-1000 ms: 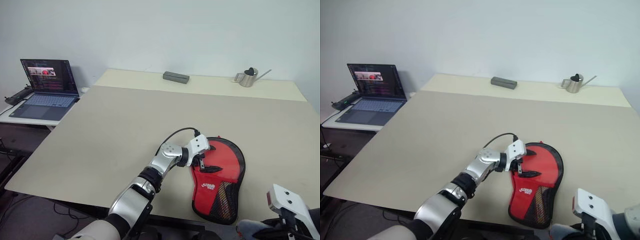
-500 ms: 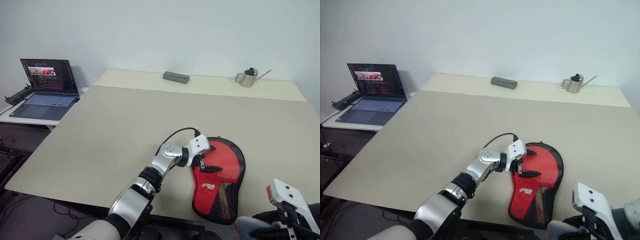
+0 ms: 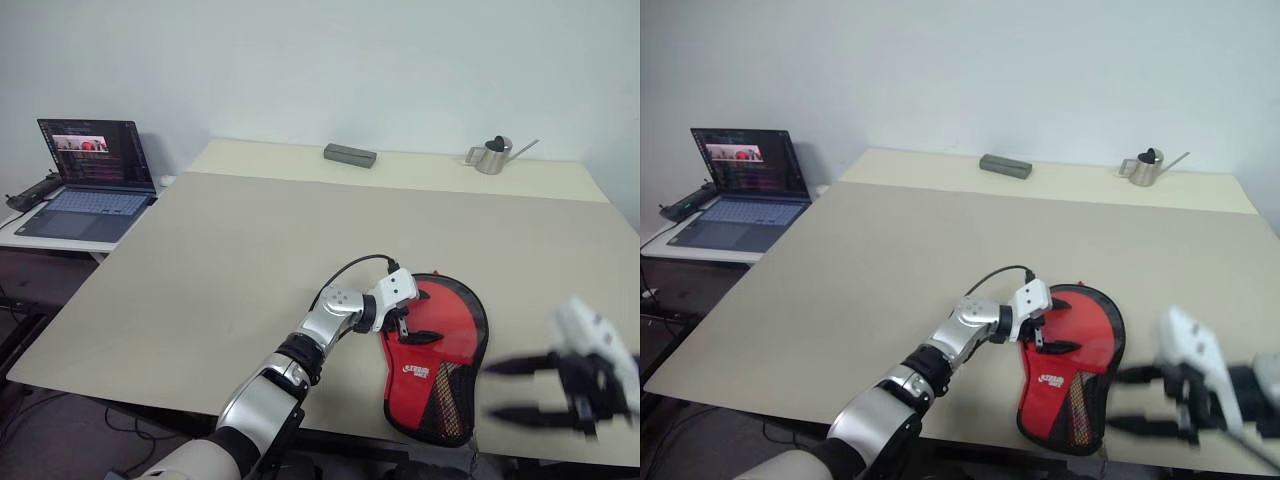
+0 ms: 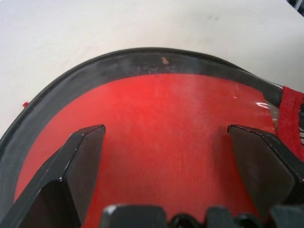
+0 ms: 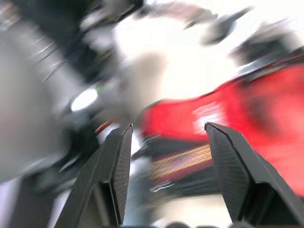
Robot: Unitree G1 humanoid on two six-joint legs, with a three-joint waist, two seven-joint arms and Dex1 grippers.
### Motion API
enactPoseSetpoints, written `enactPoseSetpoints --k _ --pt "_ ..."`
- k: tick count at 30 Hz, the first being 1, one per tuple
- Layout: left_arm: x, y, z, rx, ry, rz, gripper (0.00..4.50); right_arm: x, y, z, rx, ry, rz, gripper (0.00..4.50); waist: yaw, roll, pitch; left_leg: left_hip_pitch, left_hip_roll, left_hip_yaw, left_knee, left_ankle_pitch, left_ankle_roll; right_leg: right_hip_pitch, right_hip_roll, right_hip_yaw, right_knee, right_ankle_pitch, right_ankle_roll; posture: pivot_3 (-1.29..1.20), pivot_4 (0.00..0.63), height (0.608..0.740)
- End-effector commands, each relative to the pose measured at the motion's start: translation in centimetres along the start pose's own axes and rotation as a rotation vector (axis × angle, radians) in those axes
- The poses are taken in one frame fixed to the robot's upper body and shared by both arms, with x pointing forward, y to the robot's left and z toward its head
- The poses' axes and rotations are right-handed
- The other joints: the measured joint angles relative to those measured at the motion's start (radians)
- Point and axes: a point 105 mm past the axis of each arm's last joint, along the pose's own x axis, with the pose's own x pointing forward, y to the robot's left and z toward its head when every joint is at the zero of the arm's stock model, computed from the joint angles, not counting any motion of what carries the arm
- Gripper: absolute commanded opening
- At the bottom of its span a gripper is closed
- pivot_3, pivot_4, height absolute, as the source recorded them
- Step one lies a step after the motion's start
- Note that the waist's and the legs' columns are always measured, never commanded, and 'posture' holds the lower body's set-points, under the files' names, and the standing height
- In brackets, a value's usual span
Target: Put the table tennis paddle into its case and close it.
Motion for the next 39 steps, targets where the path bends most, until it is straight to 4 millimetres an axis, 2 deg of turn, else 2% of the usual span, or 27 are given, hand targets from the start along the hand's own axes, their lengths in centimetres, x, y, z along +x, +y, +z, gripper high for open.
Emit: enactPoseSetpoints --k 1,5,8,9,12,15,20,22,23,28,34,37,39 --pt "-2.0 -1.8 -5.4 -0.131 0.141 -0.037 4.50 -0.8 -3.2 0.5 0.021 -0.027 -0.105 2.67 0.000 0.001 0.001 -0.001 0.000 0.000 -0.001 0.002 0.003 -0.001 0.000 0.000 0.000 -0.001 -0.001 0.00 0.150 0.740" --pt "-3.9 -0.5 -2.7 -0.074 0.059 -0.024 4.50 -1.2 -5.8 0.7 0.012 -0.038 -0.168 2.67 -0.008 0.004 0.005 -0.008 0.000 0.001 -0.004 0.003 0.006 -0.005 0.002 0.000 0.002 0.000 -0.008 0.00 0.150 0.740" --pt "-6.2 0.5 0.4 -0.009 -0.009 0.000 4.50 -1.3 -7.7 0.6 0.006 -0.052 -0.213 2.67 -0.022 0.007 0.018 -0.013 0.001 0.004 -0.003 0.006 0.002 -0.016 0.002 0.002 0.010 0.000 -0.013 0.00 0.150 0.740" --pt "-7.3 0.8 1.7 0.016 -0.032 0.010 4.50 -1.3 -8.1 0.5 0.003 -0.056 -0.219 2.67 -0.023 0.006 0.025 -0.017 0.001 0.006 -0.003 0.007 0.000 -0.023 0.002 0.002 0.016 -0.001 -0.013 0.00 0.150 0.740" --pt "-10.6 0.8 4.5 0.057 -0.061 0.022 4.50 -1.5 -9.3 0.0 -0.013 -0.069 -0.239 2.67 -0.022 0.006 0.035 -0.024 0.002 0.003 0.000 0.009 -0.002 -0.029 0.003 0.001 0.019 -0.001 -0.015 0.00 0.150 0.740" --pt "-13.6 1.2 6.2 0.077 -0.065 0.088 4.50 -1.7 -10.7 -0.5 -0.031 -0.096 -0.272 2.67 -0.018 0.007 0.039 -0.035 0.000 0.004 0.005 0.009 -0.003 -0.038 0.002 0.001 0.021 -0.001 -0.015 0.00 0.150 0.740" --pt "-16.1 2.1 8.1 0.102 -0.077 0.217 4.50 -2.0 -12.3 -0.8 -0.025 -0.135 -0.296 2.67 -0.006 0.007 0.042 -0.035 -0.001 0.004 0.005 0.009 -0.003 -0.037 0.001 0.001 0.021 -0.001 -0.014 0.00 0.150 0.740" --pt "-17.8 2.5 8.8 0.120 -0.085 0.297 4.50 -1.9 -12.9 -0.4 -0.028 -0.165 -0.300 2.67 -0.007 0.005 0.045 -0.035 -0.001 0.004 0.006 0.009 -0.003 -0.037 0.001 0.001 0.021 -0.001 -0.015 0.00 0.150 0.740" --pt "-18.7 2.7 9.1 0.126 -0.089 0.343 4.50 -1.8 -13.1 -0.1 -0.028 -0.187 -0.303 2.67 -0.007 0.006 0.046 -0.035 -0.001 0.004 0.006 0.009 -0.003 -0.038 0.001 0.001 0.022 -0.001 -0.015 0.00 0.150 0.740" --pt "-20.5 3.2 9.9 0.138 -0.080 0.462 4.50 -2.8 -14.9 1.2 -0.054 -0.243 -0.342 2.67 -0.011 0.006 0.050 -0.034 0.000 0.005 0.006 0.010 -0.004 -0.039 0.001 0.002 0.025 -0.001 -0.015 0.00 0.150 0.740" --pt "-20.7 3.8 9.0 0.151 -0.038 0.515 4.50 -3.1 -15.9 3.1 -0.107 -0.258 -0.353 2.67 -0.012 0.007 0.052 -0.035 0.000 0.005 0.015 0.010 -0.004 -0.039 0.001 0.002 0.033 -0.001 -0.015 0.00 0.150 0.740" --pt "-20.5 3.9 8.0 0.138 -0.018 0.520 4.50 -2.7 -15.5 3.0 -0.104 -0.240 -0.331 2.67 -0.011 0.007 0.052 -0.035 0.000 0.005 0.019 0.010 -0.004 -0.038 0.001 0.002 0.035 0.000 -0.015 0.00 0.150 0.740" --pt "-20.2 4.2 8.0 0.134 -0.030 0.519 4.50 -2.8 -15.4 2.7 -0.103 -0.206 -0.325 2.67 -0.011 0.007 0.052 -0.035 0.000 0.005 0.019 0.010 -0.004 -0.038 0.001 0.003 0.036 0.000 -0.015 0.00 0.150 0.740"
